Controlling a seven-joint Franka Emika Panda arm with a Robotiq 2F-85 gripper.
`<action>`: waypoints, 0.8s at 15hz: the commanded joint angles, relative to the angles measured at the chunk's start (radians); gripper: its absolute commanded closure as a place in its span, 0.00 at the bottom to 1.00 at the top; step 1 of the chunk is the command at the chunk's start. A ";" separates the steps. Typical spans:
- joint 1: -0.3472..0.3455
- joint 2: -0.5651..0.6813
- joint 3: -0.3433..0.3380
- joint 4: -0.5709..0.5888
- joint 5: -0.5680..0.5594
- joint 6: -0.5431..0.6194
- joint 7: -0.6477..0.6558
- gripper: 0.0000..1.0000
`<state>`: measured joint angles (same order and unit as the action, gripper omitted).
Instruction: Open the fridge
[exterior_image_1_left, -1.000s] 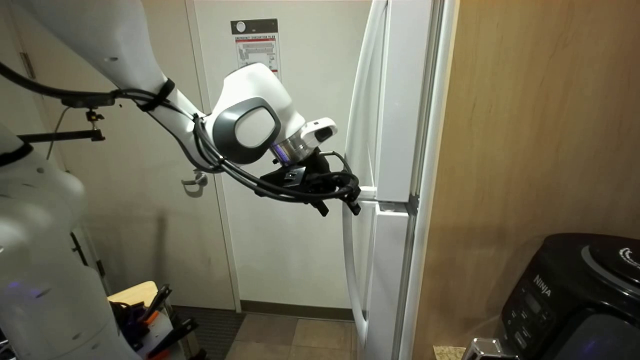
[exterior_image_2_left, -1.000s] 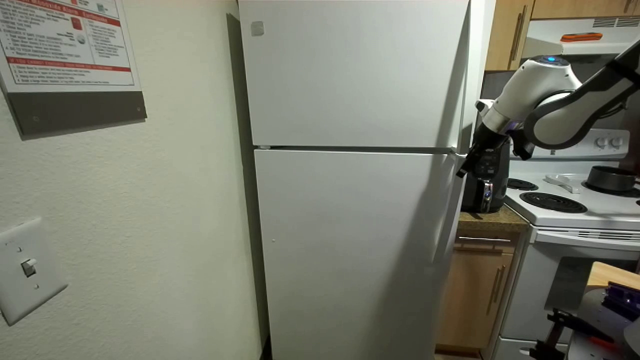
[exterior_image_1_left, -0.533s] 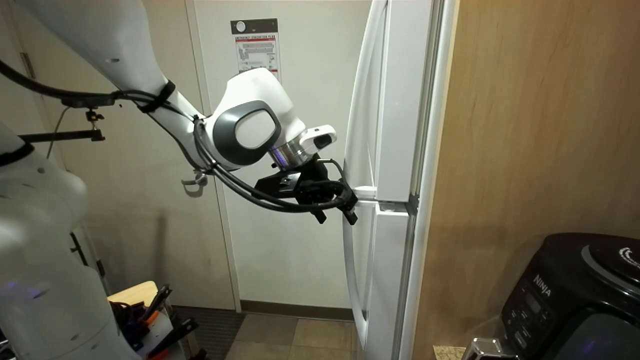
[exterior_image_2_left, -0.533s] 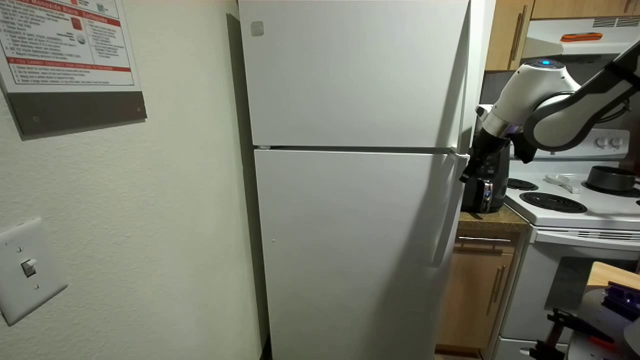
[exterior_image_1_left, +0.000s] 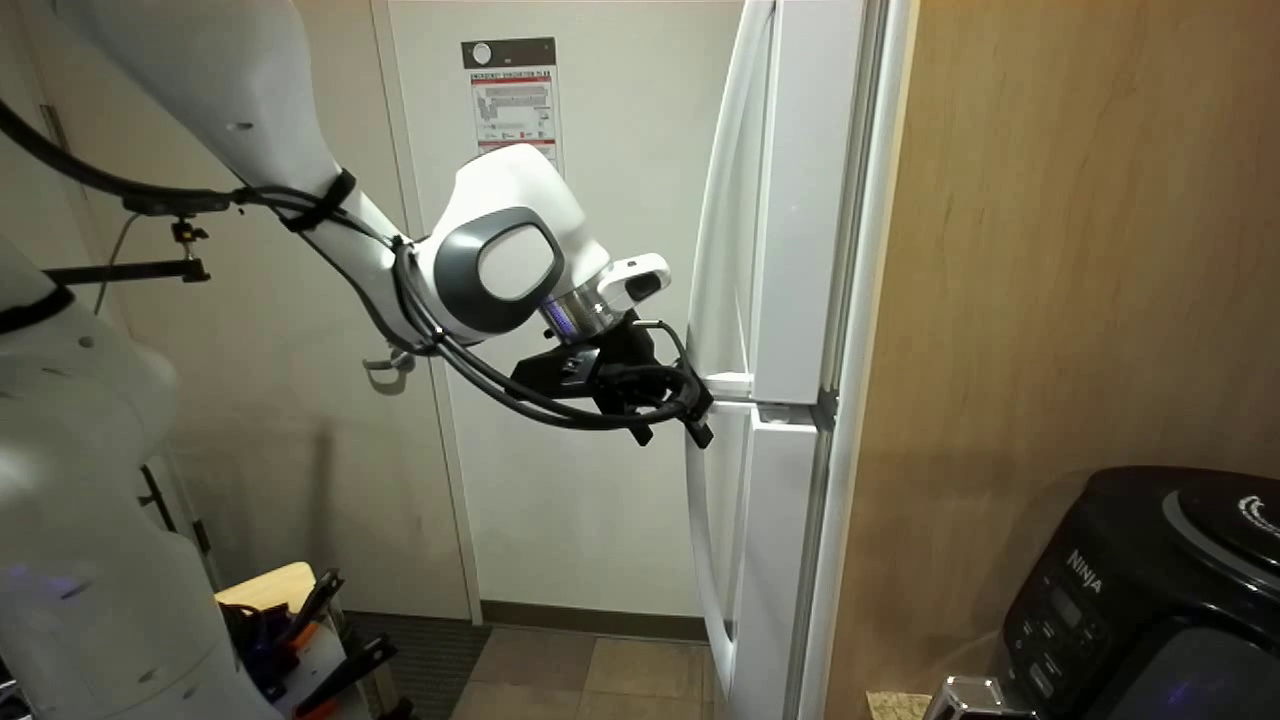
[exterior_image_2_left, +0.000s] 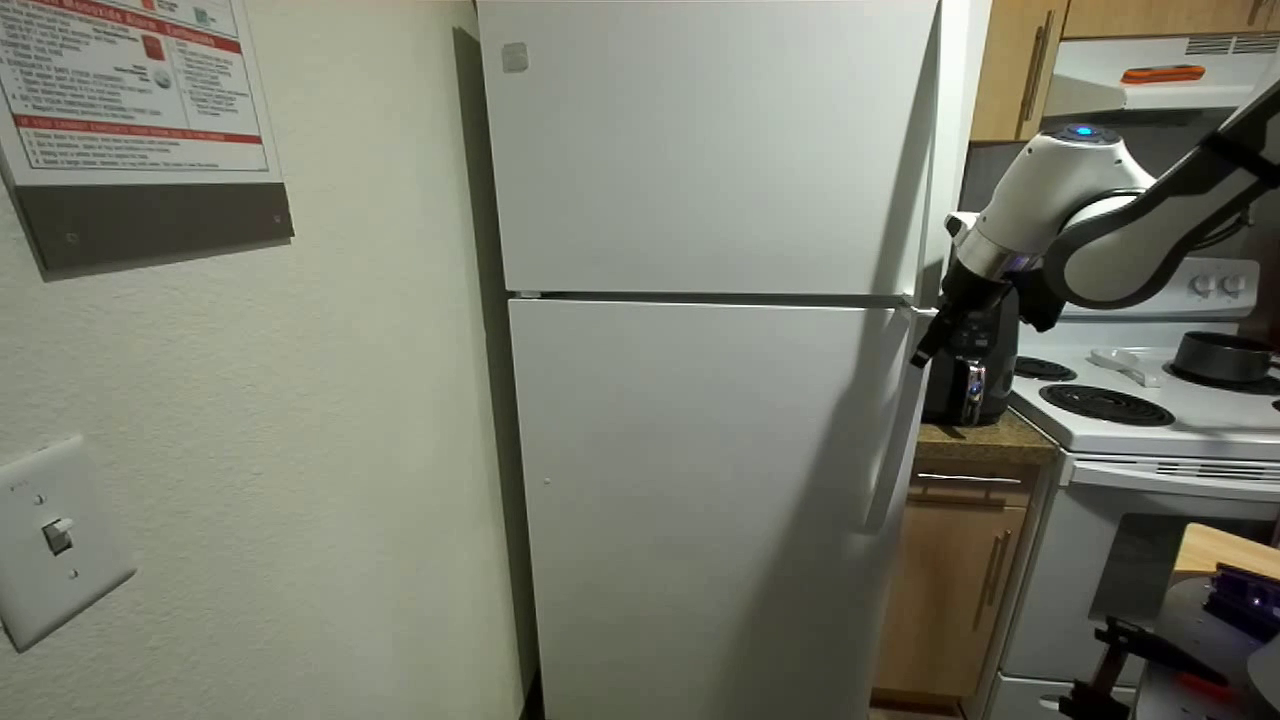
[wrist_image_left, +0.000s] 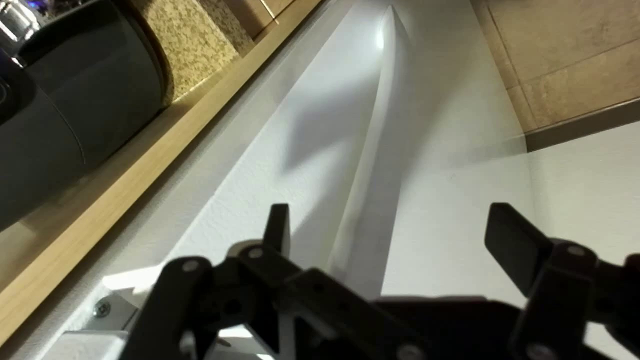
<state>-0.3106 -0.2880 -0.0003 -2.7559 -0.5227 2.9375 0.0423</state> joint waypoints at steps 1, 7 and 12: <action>-0.059 0.036 0.048 0.019 -0.079 0.065 0.066 0.00; -0.128 0.057 0.107 0.038 -0.161 0.100 0.145 0.00; -0.232 0.043 0.148 0.028 -0.336 0.199 0.158 0.00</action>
<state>-0.4678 -0.2587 0.1086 -2.7353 -0.7445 3.0502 0.1713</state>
